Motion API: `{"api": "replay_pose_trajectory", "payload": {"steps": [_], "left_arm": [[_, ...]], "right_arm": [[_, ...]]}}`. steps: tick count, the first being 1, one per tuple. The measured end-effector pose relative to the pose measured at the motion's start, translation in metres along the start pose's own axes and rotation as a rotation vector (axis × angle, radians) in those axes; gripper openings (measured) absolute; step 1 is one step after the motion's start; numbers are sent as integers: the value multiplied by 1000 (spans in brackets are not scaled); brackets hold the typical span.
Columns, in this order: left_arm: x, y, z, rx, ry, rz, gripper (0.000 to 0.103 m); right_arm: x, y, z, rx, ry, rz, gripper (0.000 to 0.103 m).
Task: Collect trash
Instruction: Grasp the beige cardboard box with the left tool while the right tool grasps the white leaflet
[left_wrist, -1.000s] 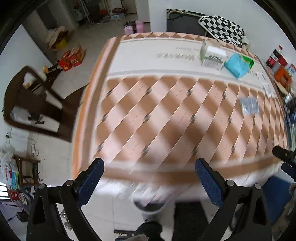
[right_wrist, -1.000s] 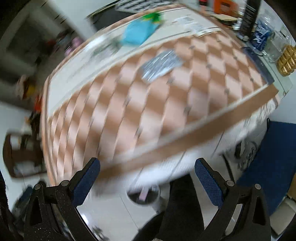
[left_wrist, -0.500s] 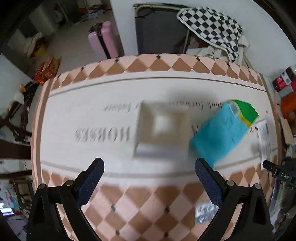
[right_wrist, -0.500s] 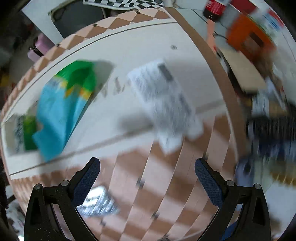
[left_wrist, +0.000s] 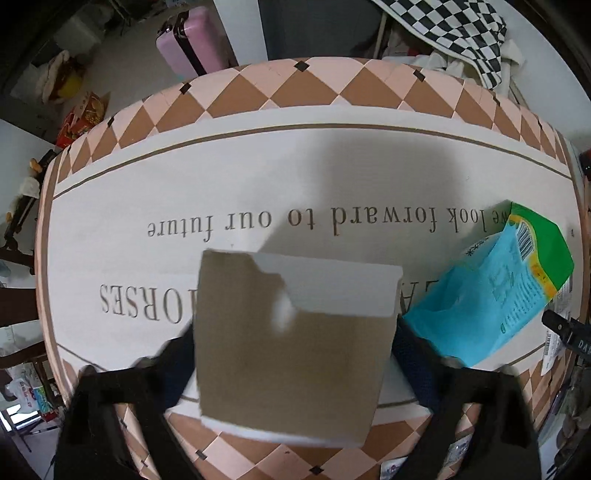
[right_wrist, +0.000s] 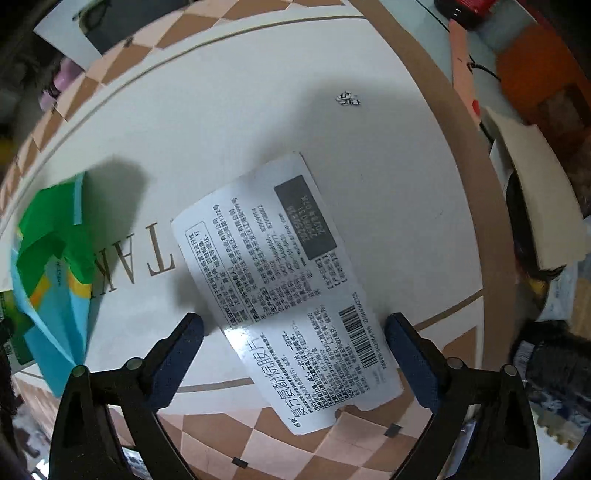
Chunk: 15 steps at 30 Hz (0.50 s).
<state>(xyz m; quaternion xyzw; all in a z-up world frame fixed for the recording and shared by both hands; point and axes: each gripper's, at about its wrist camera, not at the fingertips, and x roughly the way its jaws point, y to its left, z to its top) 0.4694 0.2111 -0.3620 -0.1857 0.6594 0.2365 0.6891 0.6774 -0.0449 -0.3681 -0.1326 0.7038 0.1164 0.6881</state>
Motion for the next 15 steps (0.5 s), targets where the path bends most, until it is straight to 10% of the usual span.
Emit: {"api": "replay_pose_trajectory", "payload": {"steps": [15], "left_arm": [[-59, 3, -52, 35, -144, 29, 70]], "right_arm": [[-27, 10, -42, 31, -77, 41, 84]]}}
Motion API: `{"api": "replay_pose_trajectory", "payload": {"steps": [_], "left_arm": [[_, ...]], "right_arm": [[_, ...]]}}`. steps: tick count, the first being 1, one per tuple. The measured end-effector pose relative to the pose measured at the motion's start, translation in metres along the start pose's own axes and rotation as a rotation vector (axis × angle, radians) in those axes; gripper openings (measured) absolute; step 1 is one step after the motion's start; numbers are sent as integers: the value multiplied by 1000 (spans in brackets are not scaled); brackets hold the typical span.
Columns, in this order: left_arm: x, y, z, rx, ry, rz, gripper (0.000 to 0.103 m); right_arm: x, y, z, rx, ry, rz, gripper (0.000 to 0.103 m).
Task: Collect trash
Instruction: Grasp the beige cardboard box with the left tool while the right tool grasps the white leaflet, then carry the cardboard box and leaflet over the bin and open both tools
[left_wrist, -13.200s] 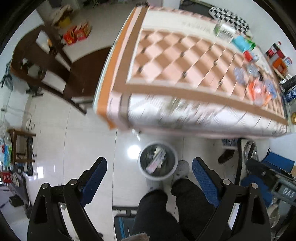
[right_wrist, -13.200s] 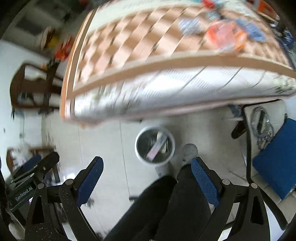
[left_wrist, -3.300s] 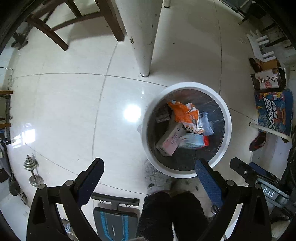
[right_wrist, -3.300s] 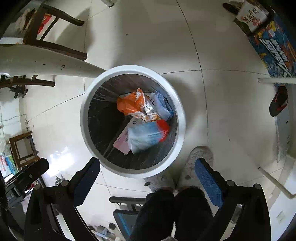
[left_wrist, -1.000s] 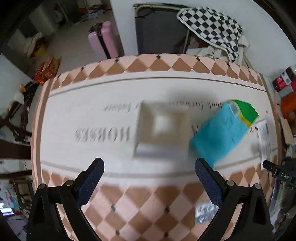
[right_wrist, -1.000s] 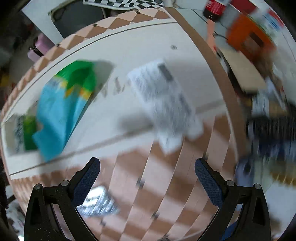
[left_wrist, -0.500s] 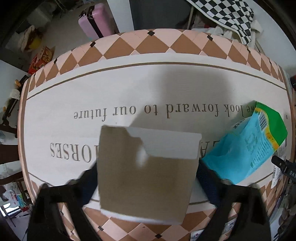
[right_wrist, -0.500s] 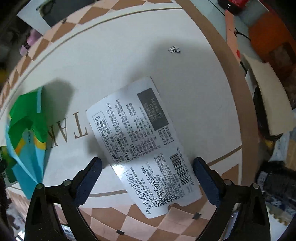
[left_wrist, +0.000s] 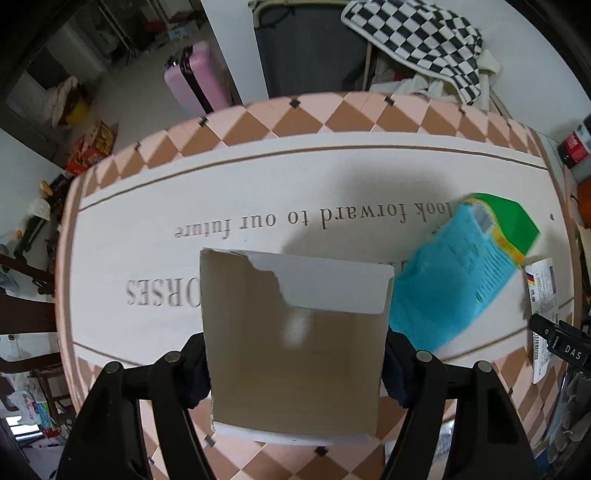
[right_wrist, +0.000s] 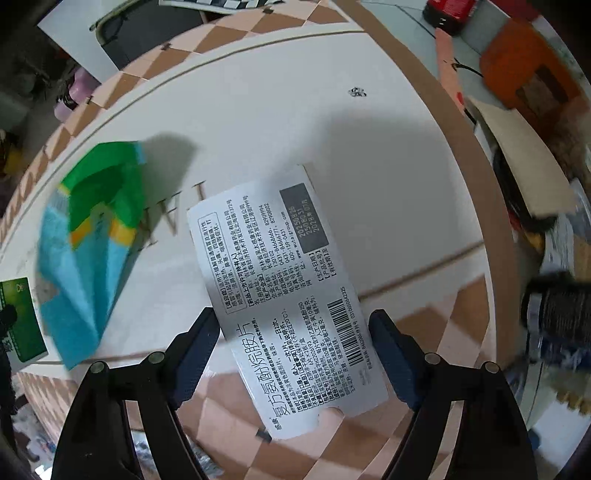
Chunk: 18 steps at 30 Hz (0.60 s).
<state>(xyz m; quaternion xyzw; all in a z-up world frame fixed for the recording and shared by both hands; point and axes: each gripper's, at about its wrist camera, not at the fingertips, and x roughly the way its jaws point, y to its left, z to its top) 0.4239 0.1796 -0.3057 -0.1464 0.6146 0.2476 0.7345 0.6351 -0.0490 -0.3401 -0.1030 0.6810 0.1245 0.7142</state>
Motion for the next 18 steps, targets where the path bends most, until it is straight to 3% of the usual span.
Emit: {"api": "replay_pose_trajectory", "payload": {"steps": [9, 18], "left_arm": [[-60, 31, -61, -22, -75, -14, 70], [-125, 91, -160, -38, -193, -44, 70]], "right_arm": [[-52, 30, -61, 3, -90, 88, 82], [-112, 83, -196, -32, -193, 161, 81]]}}
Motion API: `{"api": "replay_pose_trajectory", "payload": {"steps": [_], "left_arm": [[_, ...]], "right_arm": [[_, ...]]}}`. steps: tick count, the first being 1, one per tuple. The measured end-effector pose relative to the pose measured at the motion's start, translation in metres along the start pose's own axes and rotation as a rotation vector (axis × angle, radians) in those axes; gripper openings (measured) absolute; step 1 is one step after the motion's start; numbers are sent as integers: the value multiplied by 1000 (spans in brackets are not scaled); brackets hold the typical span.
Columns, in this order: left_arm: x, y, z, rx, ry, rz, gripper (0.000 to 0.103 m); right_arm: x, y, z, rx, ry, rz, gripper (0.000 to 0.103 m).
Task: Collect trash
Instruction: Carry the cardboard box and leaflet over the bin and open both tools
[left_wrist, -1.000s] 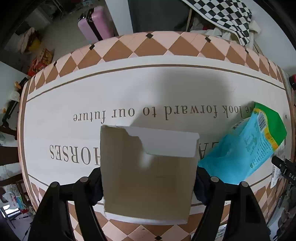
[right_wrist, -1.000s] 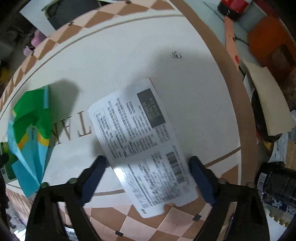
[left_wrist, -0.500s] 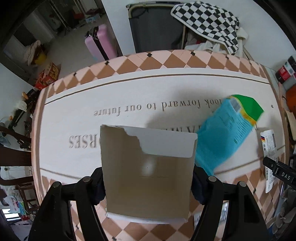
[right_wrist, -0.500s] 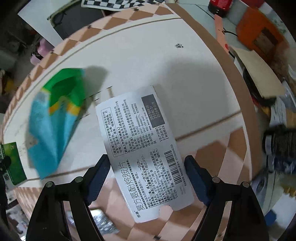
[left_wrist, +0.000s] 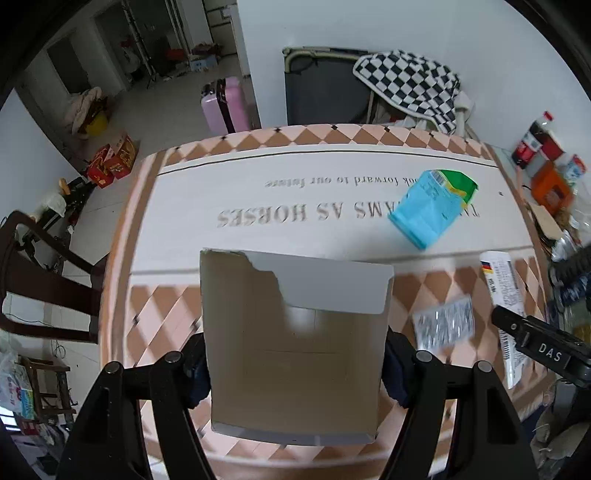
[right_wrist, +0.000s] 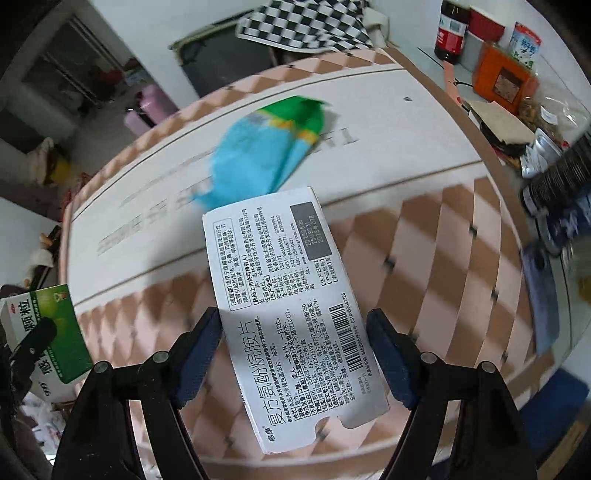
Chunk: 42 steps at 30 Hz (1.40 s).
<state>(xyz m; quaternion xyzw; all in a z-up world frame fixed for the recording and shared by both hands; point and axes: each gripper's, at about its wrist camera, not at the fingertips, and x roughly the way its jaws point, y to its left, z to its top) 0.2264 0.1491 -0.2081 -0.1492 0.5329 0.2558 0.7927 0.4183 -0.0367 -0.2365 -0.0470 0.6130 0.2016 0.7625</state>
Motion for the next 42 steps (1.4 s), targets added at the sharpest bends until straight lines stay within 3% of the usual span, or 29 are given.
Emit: {"api": "replay_pose_trajectory", "payload": {"steps": [5, 9, 14, 18, 23, 27, 32, 33, 34, 38, 41, 42], "left_arm": [[-48, 49, -67, -8, -56, -24, 70], [-71, 89, -126, -4, -51, -49, 70], [-67, 136, -205, -38, 50, -95, 70], [-41, 164, -272, -82, 178, -148, 70], [27, 186, -349, -153, 349, -168, 71], [110, 191, -400, -210, 472, -198, 74], [221, 196, -456, -252, 574, -184, 83], [238, 196, -465, -253, 589, -171, 97], [260, 194, -474, -255, 599, -159, 101], [312, 195, -503, -265, 612, -141, 101], [326, 205, -514, -271, 584, -87, 101], [327, 210, -518, -271, 577, -58, 101]], "right_arm": [[-45, 49, -99, -19, -49, 26, 80], [-64, 76, -184, -5, -50, 49, 80], [-60, 99, -289, 15, 22, 96, 80], [-31, 105, -369, 23, 146, 129, 80], [34, 100, -447, 24, 293, 112, 80], [115, 92, -495, 32, 398, 90, 80], [222, 83, -537, 48, 459, 67, 80], [245, 81, -545, 56, 469, 59, 80], [270, 80, -553, 60, 477, 57, 80], [343, 73, -568, 85, 491, 59, 80], [390, 72, -579, 101, 507, 87, 83], [400, 72, -583, 96, 511, 96, 94]]}}
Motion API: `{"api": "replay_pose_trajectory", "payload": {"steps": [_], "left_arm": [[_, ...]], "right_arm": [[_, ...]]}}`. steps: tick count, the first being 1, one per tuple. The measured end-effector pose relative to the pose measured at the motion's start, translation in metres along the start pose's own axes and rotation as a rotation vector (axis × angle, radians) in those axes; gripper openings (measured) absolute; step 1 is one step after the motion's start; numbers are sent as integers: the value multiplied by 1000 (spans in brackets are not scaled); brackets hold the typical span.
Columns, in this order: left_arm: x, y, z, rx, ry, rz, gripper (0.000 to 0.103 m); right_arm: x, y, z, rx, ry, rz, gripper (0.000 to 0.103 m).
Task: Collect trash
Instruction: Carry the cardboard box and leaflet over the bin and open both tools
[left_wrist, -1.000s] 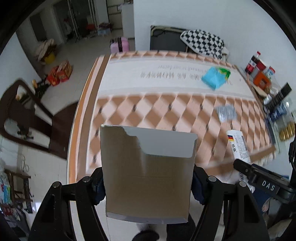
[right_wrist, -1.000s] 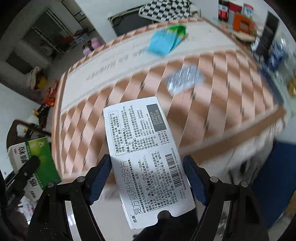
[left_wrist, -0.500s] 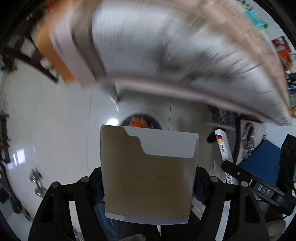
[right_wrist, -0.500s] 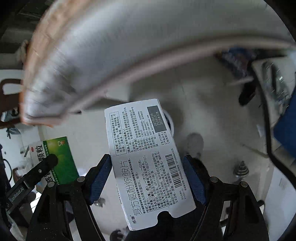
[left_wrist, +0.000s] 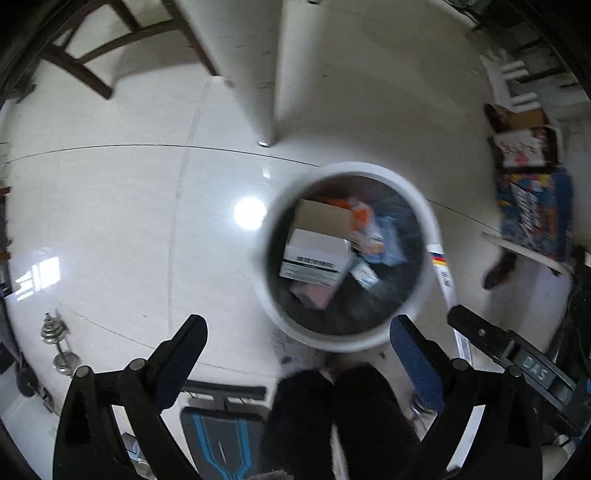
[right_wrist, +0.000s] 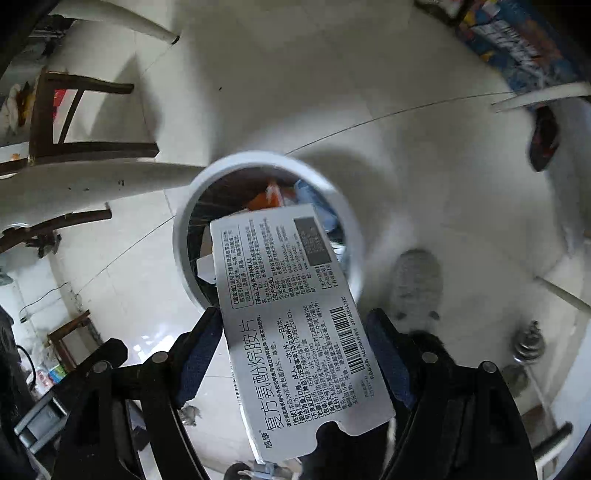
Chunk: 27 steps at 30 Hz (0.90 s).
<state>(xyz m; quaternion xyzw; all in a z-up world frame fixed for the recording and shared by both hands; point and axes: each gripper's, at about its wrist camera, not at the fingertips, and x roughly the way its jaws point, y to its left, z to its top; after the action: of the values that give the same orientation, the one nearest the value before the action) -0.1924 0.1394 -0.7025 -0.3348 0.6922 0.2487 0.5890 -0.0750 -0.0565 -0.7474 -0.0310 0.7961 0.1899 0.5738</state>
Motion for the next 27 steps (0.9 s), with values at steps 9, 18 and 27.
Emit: {"api": "replay_pose_trajectory", "payload": {"steps": [9, 18, 27], "left_arm": [[-17, 15, -18, -12, -21, 113, 101], [-69, 0, -32, 41, -64, 150, 101], [-124, -6, -57, 48, -82, 117, 101]], "right_arm": [[9, 14, -12, -117, -20, -84, 103], [-49, 36, -26, -225, -61, -233, 103], [-118, 57, -43, -293, -87, -254, 103]]}}
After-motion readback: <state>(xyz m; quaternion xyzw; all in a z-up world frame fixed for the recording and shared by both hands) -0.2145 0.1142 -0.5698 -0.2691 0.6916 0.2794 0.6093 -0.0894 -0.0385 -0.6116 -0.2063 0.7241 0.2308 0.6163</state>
